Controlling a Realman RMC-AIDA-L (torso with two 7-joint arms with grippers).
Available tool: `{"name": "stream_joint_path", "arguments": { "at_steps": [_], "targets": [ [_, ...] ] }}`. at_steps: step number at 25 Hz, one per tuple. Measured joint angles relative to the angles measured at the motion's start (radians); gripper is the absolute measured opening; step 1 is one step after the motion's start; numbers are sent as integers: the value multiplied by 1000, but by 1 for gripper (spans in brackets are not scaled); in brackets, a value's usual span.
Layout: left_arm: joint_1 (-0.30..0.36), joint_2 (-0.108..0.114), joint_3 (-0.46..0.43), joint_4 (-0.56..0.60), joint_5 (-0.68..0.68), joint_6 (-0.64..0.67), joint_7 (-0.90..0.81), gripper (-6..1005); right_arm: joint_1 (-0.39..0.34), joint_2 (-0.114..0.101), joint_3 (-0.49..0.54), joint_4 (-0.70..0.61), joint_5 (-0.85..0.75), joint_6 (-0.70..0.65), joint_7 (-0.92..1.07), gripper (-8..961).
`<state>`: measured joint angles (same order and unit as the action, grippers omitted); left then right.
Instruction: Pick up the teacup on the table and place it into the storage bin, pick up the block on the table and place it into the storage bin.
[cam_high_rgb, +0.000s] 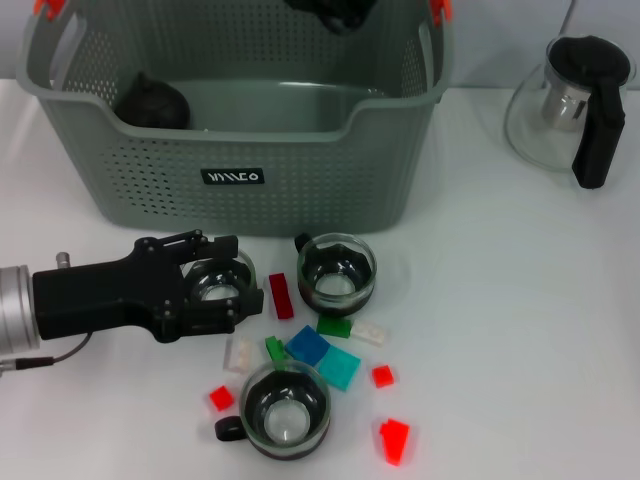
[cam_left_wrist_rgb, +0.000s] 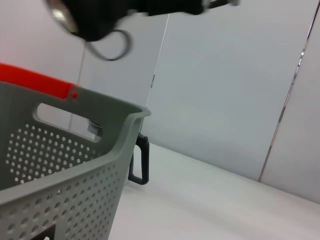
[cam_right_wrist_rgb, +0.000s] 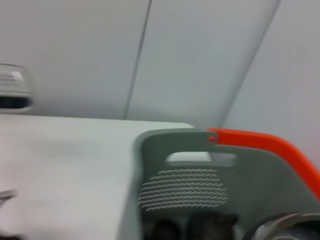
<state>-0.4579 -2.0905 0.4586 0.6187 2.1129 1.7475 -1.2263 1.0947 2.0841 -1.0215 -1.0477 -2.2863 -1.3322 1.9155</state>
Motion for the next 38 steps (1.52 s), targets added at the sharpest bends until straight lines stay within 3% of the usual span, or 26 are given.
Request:
{"name": "stream_joint_path", "arguments": {
  "at_steps": [8, 16, 22, 38],
  "targets": [
    [-2, -4, -6, -3, -4, 0, -25, 827, 111, 14, -4, 390, 18, 413, -210, 59],
    [-5, -2, -11, -24, -16, 0, -25, 827, 161, 16, -4, 611, 172, 676, -416, 60],
    [-10, 1, -11, -27, -16, 0, -25, 827, 156, 16, -6, 683, 242, 722, -488, 58],
    [-15, 3, -11, -26, -16, -20, -25, 827, 133, 15, -13, 713, 240, 726, -476, 59]
  ]
}}
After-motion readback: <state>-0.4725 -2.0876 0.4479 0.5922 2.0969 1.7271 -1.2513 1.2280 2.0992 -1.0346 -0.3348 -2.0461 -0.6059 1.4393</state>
